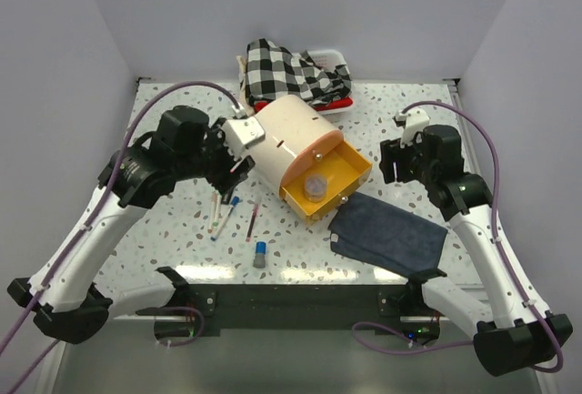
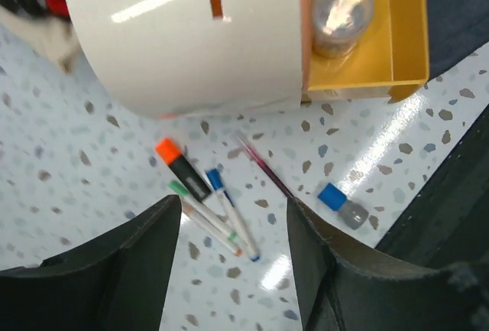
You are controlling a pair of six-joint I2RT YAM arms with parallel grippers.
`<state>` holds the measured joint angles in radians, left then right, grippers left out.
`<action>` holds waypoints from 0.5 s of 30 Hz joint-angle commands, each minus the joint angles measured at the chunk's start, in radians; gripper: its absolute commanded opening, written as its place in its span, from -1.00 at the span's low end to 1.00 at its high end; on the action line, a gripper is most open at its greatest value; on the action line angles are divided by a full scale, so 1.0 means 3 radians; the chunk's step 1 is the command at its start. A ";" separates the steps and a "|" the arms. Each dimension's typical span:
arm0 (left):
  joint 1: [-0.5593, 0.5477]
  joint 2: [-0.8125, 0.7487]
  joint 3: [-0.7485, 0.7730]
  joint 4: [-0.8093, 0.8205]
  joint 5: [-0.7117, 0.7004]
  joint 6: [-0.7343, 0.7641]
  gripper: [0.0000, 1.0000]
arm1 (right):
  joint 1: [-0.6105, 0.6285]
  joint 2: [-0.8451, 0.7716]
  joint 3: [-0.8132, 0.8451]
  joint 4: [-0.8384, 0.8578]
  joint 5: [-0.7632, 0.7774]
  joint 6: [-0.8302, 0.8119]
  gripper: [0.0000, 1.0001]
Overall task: Sort the stationery into containers
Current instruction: Pick up the stationery from the center of the board.
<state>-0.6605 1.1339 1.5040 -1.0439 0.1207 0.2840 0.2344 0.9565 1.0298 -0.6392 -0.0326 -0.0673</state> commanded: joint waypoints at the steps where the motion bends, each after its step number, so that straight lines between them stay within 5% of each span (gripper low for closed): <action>1: 0.0452 0.0055 -0.0732 0.0130 0.0635 -0.1017 0.17 | -0.0030 0.0002 0.0090 -0.0048 0.0256 0.0076 0.32; 5: 0.0591 0.0132 -0.1253 0.0350 0.0671 -0.1416 0.06 | -0.0050 -0.0013 0.0090 -0.0124 0.0364 0.0086 0.29; 15: 0.0719 0.0300 -0.2134 0.0673 0.0559 -0.2219 0.40 | -0.0045 -0.0023 0.0019 -0.0206 0.0467 0.0046 0.28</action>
<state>-0.4515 1.2186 0.9039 -0.9134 0.2882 -0.2417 0.2256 0.9573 1.0298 -0.6933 0.0711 -0.0593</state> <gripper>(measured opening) 0.666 0.643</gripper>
